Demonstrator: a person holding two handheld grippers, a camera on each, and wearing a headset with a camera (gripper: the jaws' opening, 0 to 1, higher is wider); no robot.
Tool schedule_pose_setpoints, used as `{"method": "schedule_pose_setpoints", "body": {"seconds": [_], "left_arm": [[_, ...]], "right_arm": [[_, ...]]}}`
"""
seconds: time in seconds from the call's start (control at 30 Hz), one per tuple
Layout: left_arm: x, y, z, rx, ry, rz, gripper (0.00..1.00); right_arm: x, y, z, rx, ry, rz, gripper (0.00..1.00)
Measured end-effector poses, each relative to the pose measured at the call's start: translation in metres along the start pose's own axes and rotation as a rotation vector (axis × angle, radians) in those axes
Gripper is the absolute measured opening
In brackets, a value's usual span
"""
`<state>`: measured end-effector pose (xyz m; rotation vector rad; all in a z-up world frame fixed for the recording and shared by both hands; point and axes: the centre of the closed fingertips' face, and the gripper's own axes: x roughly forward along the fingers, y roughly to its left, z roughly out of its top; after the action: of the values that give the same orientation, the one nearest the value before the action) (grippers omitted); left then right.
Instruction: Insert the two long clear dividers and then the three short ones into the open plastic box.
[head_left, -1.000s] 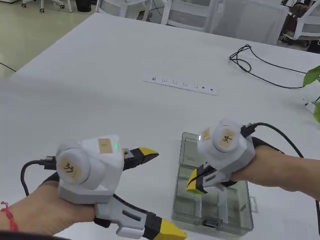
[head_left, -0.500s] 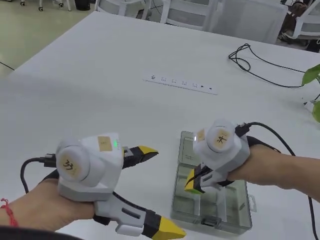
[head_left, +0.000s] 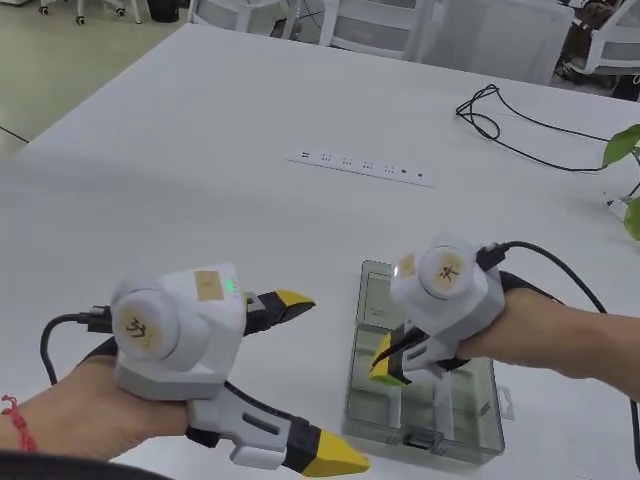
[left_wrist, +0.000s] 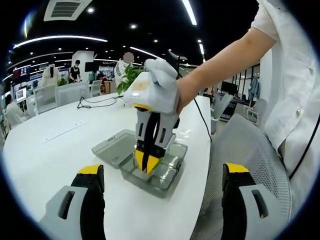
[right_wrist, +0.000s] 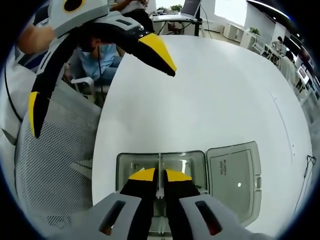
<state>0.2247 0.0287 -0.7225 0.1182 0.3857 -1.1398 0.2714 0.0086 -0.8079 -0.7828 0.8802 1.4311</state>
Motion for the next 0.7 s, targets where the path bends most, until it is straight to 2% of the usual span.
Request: {"method": "schedule_pose_setpoints", "body": {"seconds": [0.5, 0.7], "left_arm": [[0.001, 0.000, 0.005, 0.005, 0.003, -0.001, 1.00], [0.001, 0.000, 0.006, 0.003, 0.005, -0.001, 1.00]], "right_arm": [[-0.034, -0.001, 0.018, 0.068, -0.135, -0.025, 0.21], [-0.053, -0.001, 0.017, 0.093, -0.181, -0.035, 0.28]]}}
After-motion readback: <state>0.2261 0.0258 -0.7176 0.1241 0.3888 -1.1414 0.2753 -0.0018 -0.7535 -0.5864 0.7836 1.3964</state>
